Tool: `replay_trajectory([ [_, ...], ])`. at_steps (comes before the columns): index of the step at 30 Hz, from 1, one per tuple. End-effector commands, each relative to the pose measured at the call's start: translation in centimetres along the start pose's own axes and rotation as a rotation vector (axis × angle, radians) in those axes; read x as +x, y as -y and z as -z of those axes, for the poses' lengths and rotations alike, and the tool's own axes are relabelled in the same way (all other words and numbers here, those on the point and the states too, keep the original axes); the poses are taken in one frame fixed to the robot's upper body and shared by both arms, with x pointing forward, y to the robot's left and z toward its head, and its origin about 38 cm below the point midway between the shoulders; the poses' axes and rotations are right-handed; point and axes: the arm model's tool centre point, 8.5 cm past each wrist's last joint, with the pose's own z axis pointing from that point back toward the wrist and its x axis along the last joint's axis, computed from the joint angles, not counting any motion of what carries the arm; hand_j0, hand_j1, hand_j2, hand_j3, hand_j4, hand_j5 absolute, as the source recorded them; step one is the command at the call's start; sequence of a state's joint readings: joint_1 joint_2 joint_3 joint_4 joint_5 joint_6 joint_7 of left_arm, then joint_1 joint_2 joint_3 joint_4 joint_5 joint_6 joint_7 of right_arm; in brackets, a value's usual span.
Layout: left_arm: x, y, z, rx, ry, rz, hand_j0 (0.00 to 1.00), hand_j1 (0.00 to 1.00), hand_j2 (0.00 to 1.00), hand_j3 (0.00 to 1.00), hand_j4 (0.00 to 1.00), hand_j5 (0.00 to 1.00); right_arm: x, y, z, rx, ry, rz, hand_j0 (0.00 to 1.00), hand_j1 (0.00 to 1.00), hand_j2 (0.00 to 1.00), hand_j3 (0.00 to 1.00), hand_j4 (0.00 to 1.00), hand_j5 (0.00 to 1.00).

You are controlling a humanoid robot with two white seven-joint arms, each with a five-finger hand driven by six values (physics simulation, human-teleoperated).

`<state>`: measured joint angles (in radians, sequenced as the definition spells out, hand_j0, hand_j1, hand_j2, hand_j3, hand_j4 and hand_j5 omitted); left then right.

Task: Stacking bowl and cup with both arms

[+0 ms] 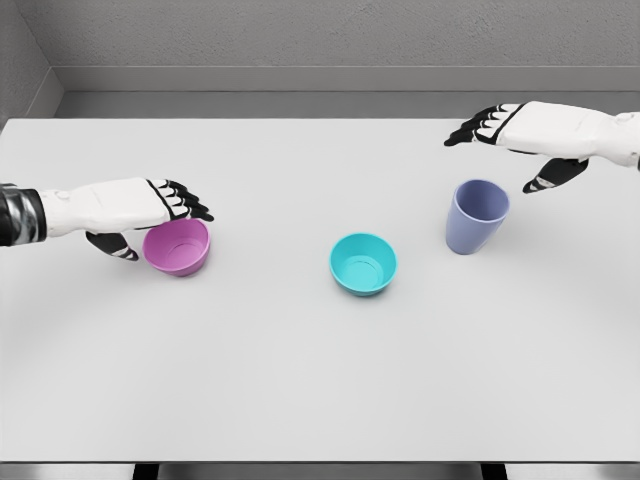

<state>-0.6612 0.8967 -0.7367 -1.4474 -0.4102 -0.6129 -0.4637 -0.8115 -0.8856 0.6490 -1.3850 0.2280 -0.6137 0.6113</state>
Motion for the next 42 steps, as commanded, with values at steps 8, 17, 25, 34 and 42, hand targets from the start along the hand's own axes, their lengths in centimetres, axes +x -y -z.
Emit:
replay_trajectory([
  [8,-0.5,0.3,0.0,0.005,-0.012,-0.021,1.00,1.00,1.00,1.00,1.00,1.00,0.2,1.7,-0.5,-0.038,-0.001,-0.022,1.00,1.00,1.00,1.00,1.00,1.00],
  [17,-0.8,0.9,0.7,0.007,-0.014,-0.050,1.00,1.00,1.00,1.00,1.00,1.00,1.0,0.1,0.6,0.009,0.031,-0.016,1.00,1.00,1.00,1.00,1.00,1.00],
  [25,-0.5,1.3,1.2,0.001,-0.004,-0.056,1.00,1.00,1.00,1.00,1.00,1.00,1.4,0.2,0.0,0.024,0.034,-0.038,1.00,1.00,1.00,1.00,1.00,1.00],
  [34,-0.6,1.5,1.4,-0.002,-0.005,-0.061,1.00,1.00,1.00,1.00,1.00,1.00,1.4,-0.8,-0.4,0.060,0.029,-0.035,1.00,1.00,1.00,1.00,1.00,1.00],
  [42,-0.8,1.8,1.6,-0.005,-0.009,-0.072,1.00,1.00,1.00,1.00,1.00,1.00,1.9,-2.3,0.4,0.105,0.050,-0.027,1.00,1.00,1.00,1.00,1.00,1.00],
])
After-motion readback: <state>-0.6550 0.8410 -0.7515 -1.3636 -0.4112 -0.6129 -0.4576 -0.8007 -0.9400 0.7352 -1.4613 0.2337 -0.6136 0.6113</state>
